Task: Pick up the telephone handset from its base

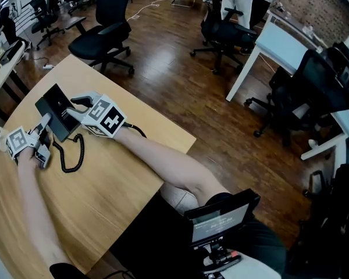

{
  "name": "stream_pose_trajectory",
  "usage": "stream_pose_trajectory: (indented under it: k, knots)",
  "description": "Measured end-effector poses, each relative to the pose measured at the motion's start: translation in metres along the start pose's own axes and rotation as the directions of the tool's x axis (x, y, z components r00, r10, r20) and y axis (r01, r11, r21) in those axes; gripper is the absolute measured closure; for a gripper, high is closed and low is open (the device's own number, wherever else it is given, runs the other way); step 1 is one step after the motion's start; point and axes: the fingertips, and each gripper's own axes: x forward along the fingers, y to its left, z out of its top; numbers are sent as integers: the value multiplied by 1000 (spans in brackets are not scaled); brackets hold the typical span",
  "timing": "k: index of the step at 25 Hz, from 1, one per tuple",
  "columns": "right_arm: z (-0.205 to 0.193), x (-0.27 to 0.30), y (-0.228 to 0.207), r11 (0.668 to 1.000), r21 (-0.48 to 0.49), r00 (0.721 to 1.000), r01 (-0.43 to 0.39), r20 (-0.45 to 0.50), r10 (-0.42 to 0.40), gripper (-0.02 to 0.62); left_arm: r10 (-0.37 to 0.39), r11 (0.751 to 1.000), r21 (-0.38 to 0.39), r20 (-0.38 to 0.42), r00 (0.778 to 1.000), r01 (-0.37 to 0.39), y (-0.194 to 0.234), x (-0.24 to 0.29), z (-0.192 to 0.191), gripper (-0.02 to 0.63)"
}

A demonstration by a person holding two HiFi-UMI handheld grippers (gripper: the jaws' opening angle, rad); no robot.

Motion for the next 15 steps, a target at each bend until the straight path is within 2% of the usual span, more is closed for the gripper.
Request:
stream_pose_trajectory:
  k: [1, 3, 8, 12, 15]
  knots:
    - [1, 0, 1, 1000, 1, 1000, -1, 0, 1, 497, 10, 1000, 7, -2, 1000, -10, 0, 0, 0, 410]
    - [2, 0, 1, 1000, 2, 1000, 0, 0, 0, 500, 0, 1000, -4, 21, 1000, 0, 1, -3, 3, 478]
    - [0, -1, -1, 1000, 2, 1000, 3, -1, -3, 503, -102, 990, -86, 147, 984, 116, 0, -8, 11, 518]
    - [0, -1, -2, 1000, 0, 1000, -1, 5, 1, 505, -157, 981, -77, 232, 960, 179, -3, -18, 16, 525]
    - [-4, 2, -2, 1000, 0, 1000, -16, 14, 16, 505, -239, 967, -12, 297, 924, 255, -9, -31, 21, 526]
